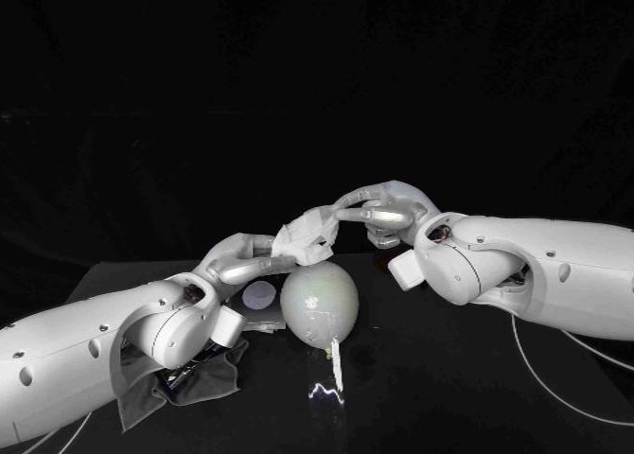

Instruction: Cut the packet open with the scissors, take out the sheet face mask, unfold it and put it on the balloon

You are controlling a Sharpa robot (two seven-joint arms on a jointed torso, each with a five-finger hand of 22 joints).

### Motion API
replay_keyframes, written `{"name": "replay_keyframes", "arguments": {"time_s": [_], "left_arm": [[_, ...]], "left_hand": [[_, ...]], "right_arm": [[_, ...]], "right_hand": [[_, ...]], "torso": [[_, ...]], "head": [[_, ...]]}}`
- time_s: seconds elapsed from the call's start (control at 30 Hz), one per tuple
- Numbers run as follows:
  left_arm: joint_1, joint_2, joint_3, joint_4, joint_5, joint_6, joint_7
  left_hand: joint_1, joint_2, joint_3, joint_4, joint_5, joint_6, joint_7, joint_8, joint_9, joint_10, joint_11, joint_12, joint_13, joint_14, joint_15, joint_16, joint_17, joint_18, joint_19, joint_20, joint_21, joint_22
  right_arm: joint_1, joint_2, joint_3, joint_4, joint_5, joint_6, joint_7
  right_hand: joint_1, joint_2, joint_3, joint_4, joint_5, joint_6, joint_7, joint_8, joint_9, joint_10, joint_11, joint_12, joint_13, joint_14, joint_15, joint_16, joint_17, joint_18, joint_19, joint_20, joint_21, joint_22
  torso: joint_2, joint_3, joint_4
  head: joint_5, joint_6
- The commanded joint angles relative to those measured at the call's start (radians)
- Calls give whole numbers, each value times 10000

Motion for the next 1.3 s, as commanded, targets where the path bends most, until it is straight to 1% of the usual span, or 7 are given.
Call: {"name": "replay_keyframes", "arguments": {"time_s": [0.03, 0.27, 0.47, 0.63, 0.8, 0.87, 1.3], "left_arm": [[4, 65, 7, -32, 198, 313, -328], [3, 196, 2, -205, 78, 896, -840], [4, 330, 3, -412, 23, 1123, -1001], [5, 458, 4, -597, 55, 1170, -1028], [5, 588, 6, -760, 234, 1074, -1015], [6, 657, 7, -847, 365, 959, -1025], [6, 954, 16, -1240, 1116, 192, -571]], "left_hand": [[-51, -200, -155, 19, 38, -135, 882, -189, -105, 185, -19, 44, 19, 74, 5, 80, 16, 223, 200, 1, 65, 21], [-273, -795, -873, 128, 33, -802, 816, -802, -435, 625, -50, 60, 42, 279, -29, 168, 67, 275, 397, 9, 78, 12], [-243, -907, -1481, 269, 41, -997, 804, -988, -556, 727, -26, 65, 48, 196, -10, 149, 58, 268, 321, 13, 27, -10], [-12, -808, -2483, 513, 38, -1123, 837, -1150, -684, 942, -12, 92, 66, 139, 11, 139, 55, 240, 237, 14, -40, -18], [26, -741, -2948, 687, 36, -1106, 856, -1181, -724, 1180, -28, 119, 83, 267, -4, 187, 83, 245, 282, 13, -46, -12], [-17, -654, -3427, 948, 38, -1078, 890, -1210, -763, 1425, -51, 134, 94, 393, -21, 238, 111, 260, 385, 12, -40, -2], [-86, -471, -4581, 1767, 36, -861, 886, -1250, -853, 2781, -127, 269, 175, 1115, -107, 526, 260, 355, 966, 7, 54, 51]], "right_arm": [[17, 60, 10, -55, -158, 51, -2], [30, 196, 12, -189, -161, 57, -9], [39, 248, 15, -242, -162, 59, -11], [51, 282, 20, -261, -162, 57, -9], [72, 307, 25, -254, -162, 64, -4], [86, 321, 28, -253, -162, 65, -2], [173, 356, 36, -211, -162, 58, 18]], "right_hand": [[-58, -6, 64, -1, 31, 57, -6, 27, 554, 1060, -25, 34, 2626, 1064, -87, 35, 2635, -63, 1033, -54, 44, 2627], [-73, -2, 93, -17, 30, 55, -6, 36, 557, 1060, -25, 34, 2626, 1064, -89, 35, 2635, -63, 1033, -56, 44, 2627], [-73, -2, 93, -17, 30, 55, -6, 36, 557, 1060, -25, 34, 2626, 1064, -89, 35, 2635, -63, 1033, -56, 44, 2627], [-73, -2, 93, -17, 30, 55, -6, 36, 557, 1060, -25, 34, 2626, 1064, -89, 35, 2635, -63, 1033, -56, 44, 2627], [-73, -2, 93, -17, 30, 55, -6, 36, 557, 1060, -25, 34, 2626, 1064, -89, 35, 2635, -63, 1033, -56, 44, 2627], [-86, -1, 112, -28, 31, 53, -5, 42, 559, 1060, -25, 34, 2626, 1064, -90, 35, 2635, -63, 1033, -57, 44, 2627], [-86, -1, 112, -28, 31, 53, -5, 42, 559, 1060, -25, 34, 2626, 1064, -90, 35, 2635, -63, 1033, -57, 44, 2627]], "torso": [[1, 0, -2], [4, -5, -9], [6, -3, -15], [6, -1, -14], [-3, -1, -16], [-1, -3, -16], [3, -10, -19]], "head": [[21, 15], [34, -43], [18, -82], [15, -67], [0, -64], [4, -46], [35, 48]]}}
